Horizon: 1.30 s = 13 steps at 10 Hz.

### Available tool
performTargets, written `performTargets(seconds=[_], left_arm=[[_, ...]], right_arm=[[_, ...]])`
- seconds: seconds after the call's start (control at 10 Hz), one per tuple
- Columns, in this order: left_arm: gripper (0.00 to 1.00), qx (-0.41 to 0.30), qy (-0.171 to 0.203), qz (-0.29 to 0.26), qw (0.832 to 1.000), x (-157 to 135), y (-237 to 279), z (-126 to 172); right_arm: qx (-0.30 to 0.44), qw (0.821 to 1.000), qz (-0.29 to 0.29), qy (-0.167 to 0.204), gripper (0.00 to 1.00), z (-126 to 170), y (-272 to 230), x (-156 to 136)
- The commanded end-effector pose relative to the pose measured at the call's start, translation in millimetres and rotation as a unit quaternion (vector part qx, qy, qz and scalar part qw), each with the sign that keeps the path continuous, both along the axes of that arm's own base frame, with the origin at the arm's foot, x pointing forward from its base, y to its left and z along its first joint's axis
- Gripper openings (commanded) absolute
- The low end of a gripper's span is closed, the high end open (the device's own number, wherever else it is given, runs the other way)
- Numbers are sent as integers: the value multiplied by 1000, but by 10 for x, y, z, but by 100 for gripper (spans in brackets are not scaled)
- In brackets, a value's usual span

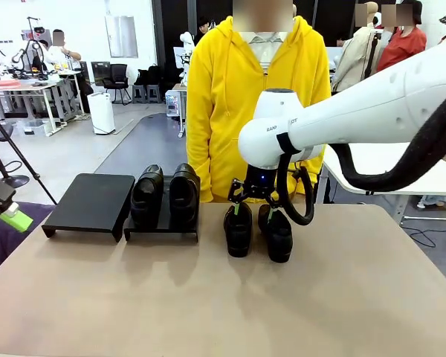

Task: Organize the shoes by placing them on the stand.
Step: Pick up one Shoe and place it in the middle of the table.

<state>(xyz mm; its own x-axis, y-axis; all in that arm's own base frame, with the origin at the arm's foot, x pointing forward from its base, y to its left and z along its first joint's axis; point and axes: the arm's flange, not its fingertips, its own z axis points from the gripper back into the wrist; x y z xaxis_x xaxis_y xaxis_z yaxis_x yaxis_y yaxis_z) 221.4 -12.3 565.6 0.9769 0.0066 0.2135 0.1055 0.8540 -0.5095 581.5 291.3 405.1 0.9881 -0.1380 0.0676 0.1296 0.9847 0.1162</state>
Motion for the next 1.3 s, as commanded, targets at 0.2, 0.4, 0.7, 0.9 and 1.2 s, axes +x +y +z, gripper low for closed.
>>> performTargets(seconds=[0.2,0.4,0.7,0.9,1.2], left_arm=[[100,-10,2,1,1000,-11,-11,7],[100,-10,2,1,1000,-11,-11,7],[100,-10,2,1,1000,-11,-11,7],[100,-10,2,1,1000,-11,-11,7],[100,-10,2,1,1000,-11,-11,7]], right_arm=[[-7,998,-54,35,100,-124,79,218],[-15,996,-65,58,100,-291,107,336],[-17,994,-65,81,100,-488,122,427],[-16,994,-62,91,100,-500,125,443],[-17,994,-60,89,0,-474,133,457]])
